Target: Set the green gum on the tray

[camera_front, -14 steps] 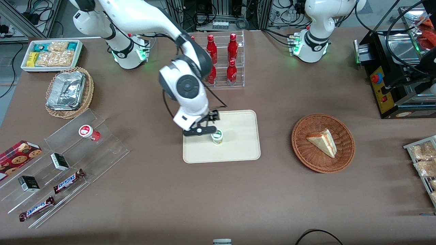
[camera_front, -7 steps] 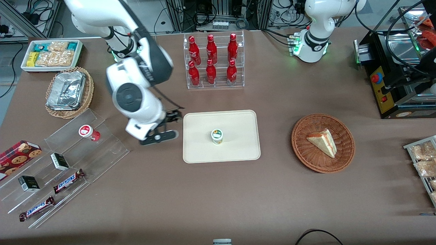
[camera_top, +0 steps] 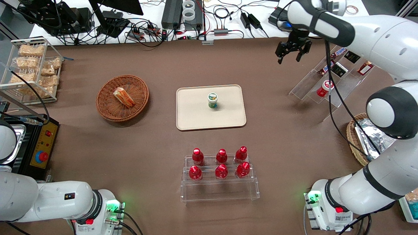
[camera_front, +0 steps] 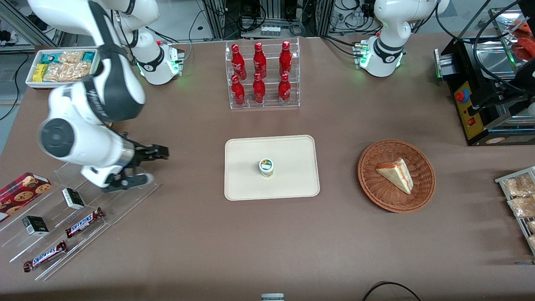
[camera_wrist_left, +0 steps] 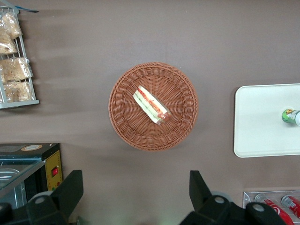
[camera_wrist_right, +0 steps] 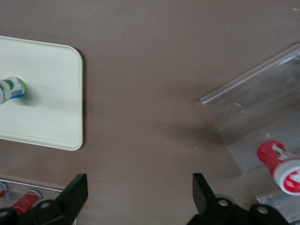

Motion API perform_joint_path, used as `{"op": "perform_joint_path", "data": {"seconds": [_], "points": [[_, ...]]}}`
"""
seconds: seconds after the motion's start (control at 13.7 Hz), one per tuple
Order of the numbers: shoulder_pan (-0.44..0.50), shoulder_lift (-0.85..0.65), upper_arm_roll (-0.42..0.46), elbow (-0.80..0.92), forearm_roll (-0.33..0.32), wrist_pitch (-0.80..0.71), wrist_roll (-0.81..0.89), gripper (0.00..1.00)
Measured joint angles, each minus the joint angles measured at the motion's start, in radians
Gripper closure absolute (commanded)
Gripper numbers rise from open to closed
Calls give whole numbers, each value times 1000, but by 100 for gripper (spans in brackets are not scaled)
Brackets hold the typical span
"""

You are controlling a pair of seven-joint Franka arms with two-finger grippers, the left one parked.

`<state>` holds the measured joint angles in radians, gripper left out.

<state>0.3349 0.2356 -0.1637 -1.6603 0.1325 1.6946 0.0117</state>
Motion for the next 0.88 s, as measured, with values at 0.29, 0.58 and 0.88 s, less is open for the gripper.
{"op": "perform_joint_path", "data": {"seconds": [0.29,0.58,0.88], "points": [[-119,-69,2,-54,-39,1,-2,1],[-241,-152,35,-89,-75,0,-37,1],[-321,-209,77,-99,-88,-52,-76,1]]}}
